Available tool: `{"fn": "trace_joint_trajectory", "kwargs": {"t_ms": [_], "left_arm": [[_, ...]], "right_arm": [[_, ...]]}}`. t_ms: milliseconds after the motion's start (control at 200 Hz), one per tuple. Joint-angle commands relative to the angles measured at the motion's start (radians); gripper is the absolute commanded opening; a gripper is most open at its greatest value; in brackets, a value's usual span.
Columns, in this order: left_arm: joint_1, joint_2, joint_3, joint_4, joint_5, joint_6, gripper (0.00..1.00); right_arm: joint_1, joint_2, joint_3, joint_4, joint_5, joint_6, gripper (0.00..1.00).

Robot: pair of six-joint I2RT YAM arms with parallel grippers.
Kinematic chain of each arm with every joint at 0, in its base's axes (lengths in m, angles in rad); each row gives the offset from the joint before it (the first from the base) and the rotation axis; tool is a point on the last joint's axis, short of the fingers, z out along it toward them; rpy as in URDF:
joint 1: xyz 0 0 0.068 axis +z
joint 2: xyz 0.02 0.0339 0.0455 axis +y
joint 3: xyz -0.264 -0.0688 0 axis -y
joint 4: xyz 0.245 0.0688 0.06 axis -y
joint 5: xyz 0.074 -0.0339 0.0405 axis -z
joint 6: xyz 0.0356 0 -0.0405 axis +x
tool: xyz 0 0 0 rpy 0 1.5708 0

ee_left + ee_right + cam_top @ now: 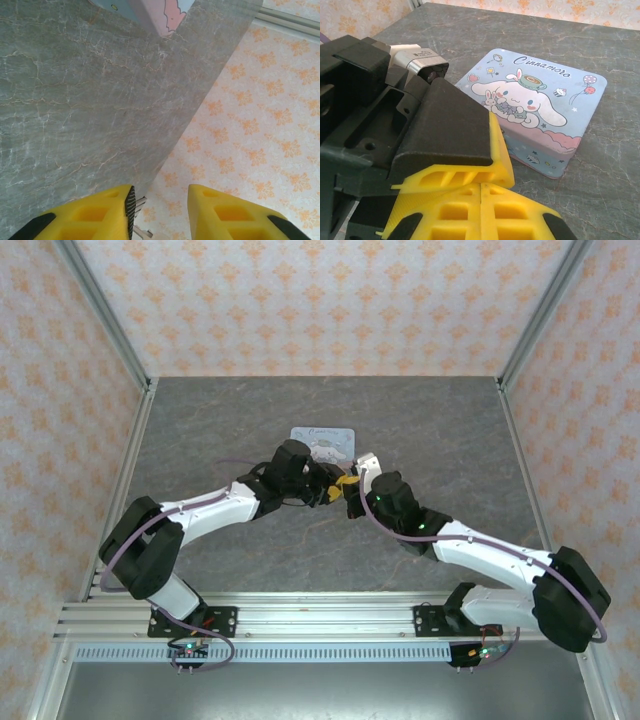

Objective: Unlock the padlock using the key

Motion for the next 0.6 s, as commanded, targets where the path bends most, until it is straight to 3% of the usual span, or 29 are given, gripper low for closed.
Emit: {"fn": "trace_joint_trajectory", "kwargs": {"t_ms": [0,175,395,465,596], "left_arm": [[-0.012,0.018,0.019,0.021,0.011,-0.010,0.30],[-0.016,0.021,0.022,0.026,0.008,-0.013,0.21],[-0.018,0.026,0.025,0.027,0.008,-0.010,0.00],[-0.019,0.025,0.019,0.033,0.000,-0.004,0.00],[-0.010,0.026,0.012,0.047,-0.023,0.077,0.00]], "right_arm": [[0.007,0.007,0.036,0.032,0.013,-0.014,0.00],[0.009,0.010,0.036,0.035,0.013,-0.010,0.00],[0.009,0.013,0.039,0.038,0.018,-0.003,0.00],[0.009,0.009,0.043,0.035,0.025,0.015,0.00],[-0.024,-0.071,0.032,0.008,0.025,0.155,0.41]]}}
